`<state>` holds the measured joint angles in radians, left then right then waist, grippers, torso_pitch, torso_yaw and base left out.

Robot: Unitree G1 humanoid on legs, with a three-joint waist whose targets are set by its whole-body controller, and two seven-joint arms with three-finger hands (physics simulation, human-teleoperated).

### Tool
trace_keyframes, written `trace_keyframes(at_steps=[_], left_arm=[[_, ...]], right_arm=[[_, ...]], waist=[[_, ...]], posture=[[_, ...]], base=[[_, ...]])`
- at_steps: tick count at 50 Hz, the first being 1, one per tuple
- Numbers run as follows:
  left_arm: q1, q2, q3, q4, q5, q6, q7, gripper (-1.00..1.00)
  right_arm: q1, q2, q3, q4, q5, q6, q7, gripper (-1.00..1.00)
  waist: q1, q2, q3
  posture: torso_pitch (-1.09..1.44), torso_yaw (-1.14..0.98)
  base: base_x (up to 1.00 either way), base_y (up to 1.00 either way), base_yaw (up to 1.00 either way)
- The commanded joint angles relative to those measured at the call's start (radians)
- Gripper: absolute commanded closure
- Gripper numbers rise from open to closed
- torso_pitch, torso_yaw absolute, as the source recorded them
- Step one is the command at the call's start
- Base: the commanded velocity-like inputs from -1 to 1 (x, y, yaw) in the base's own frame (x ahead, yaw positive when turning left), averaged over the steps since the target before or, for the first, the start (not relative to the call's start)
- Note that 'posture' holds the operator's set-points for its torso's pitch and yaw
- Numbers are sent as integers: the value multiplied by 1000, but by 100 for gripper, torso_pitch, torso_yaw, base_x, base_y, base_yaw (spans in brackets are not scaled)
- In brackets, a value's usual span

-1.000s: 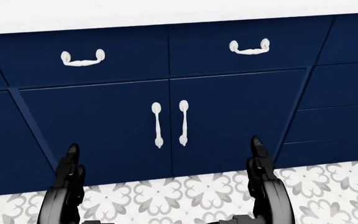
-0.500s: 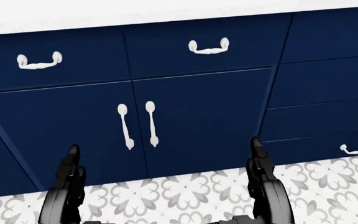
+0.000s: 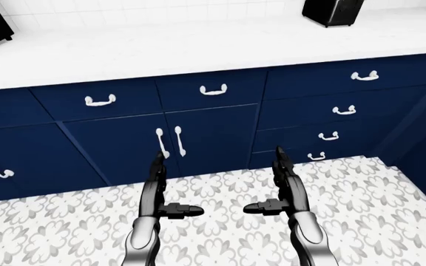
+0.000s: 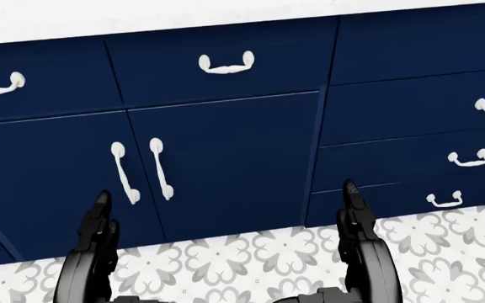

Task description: Navigate to the toaster.

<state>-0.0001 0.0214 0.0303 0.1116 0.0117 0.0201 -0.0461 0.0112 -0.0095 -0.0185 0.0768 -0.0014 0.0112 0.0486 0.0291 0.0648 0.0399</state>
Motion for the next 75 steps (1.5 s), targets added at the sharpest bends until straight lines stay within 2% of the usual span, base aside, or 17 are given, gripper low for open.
trace_keyframes(at_steps=[1, 7, 11, 25, 33, 36, 38, 50, 53, 54, 58, 62, 64, 66, 67, 68, 75], left_arm=[[-17, -2, -3, -44, -2, -28, 0, -100], [-15, -3, -4, -50, -1, -24, 2, -100], [-19, -2, -2, -40, -2, -30, 2, -100], [-19, -2, -3, -42, -2, -28, 0, -100], [-19, -2, -3, -42, -1, -28, 0, -100], [-19, -2, -3, -43, -2, -28, 0, -100], [-19, -2, -3, -42, -1, -28, 0, -100], [-14, -3, -5, -51, 1, -24, 1, -100], [-14, -3, -5, -51, 1, -23, 1, -100], [-14, -3, -6, -52, 2, -23, 2, -100], [-16, -3, -5, -48, 1, -26, 1, -100], [-16, -3, -5, -48, 1, -26, 1, -100], [-16, -3, -5, -47, 1, -27, 1, -100], [-17, -3, -5, -45, 1, -27, 1, -100], [-15, -3, -6, -52, 1, -23, 1, -100], [-14, -3, -6, -52, 1, -24, 0, -100], [-14, -3, -5, -49, 1, -27, 0, -100]], right_arm=[[-15, -7, -6, -46, 2, -25, -1, -100], [-18, -8, -8, -36, 2, -30, -2, -100], [-18, -7, -8, -36, 1, -29, -3, -100], [-18, -8, -8, -37, 1, -31, 0, -100], [-17, -8, -8, -37, 1, -32, 0, -100], [-15, -8, -7, -41, 1, -30, 1, -100], [-13, -7, -6, -47, 0, -26, 0, -100], [-14, -6, -5, -46, -1, -24, -1, -100], [-16, -7, -6, -42, -1, -26, -1, -100], [-16, -7, -7, -41, -1, -26, -1, -100], [-16, -7, -7, -44, 0, -24, -1, -100], [-15, -7, -6, -47, -1, -22, -1, -100], [-14, -7, -6, -49, -1, -21, -1, -100], [-15, -7, -6, -48, -1, -22, 0, -100], [-15, -7, -6, -45, -1, -25, 0, -100], [-15, -7, -6, -43, -1, -26, 0, -100], [-16, -8, -6, -40, -2, -28, 1, -100]], waist=[[-8, 6, -19], [-6, -35, -23], [-12, -146, -41], [-13, 16, -17], [-9, -23, -27], [-7, -70, -22], [-12, -143, -42], [-15, -33, -12], [-13, 25, -23], [-3, -10, -17], [-8, -3, -35], [-7, -43, -23], [-7, -83, -24], [-20, -172, -47], [-24, -109, -32], [-23, -123, -31], [-18, -56, -12]], posture=[[0, 0], [0, 0], [0, 0], [0, 0], [0, 0], [0, 0], [0, 0], [0, 0], [0, 0], [0, 0], [0, 0], [0, 0], [0, 0], [0, 0], [0, 0], [0, 0], [0, 0]], base=[[0, -37, 0], [0, -35, 0], [0, -35, 0], [0, -35, 0], [0, -34, 0], [0, -34, 0], [0, -35, 0], [0, -34, 0], [0, -35, 0], [0, -34, 0], [0, -34, 0], [0, -34, 0], [0, -34, 0], [0, -34, 0], [0, -34, 0], [0, -34, 0], [0, -34, 0]])
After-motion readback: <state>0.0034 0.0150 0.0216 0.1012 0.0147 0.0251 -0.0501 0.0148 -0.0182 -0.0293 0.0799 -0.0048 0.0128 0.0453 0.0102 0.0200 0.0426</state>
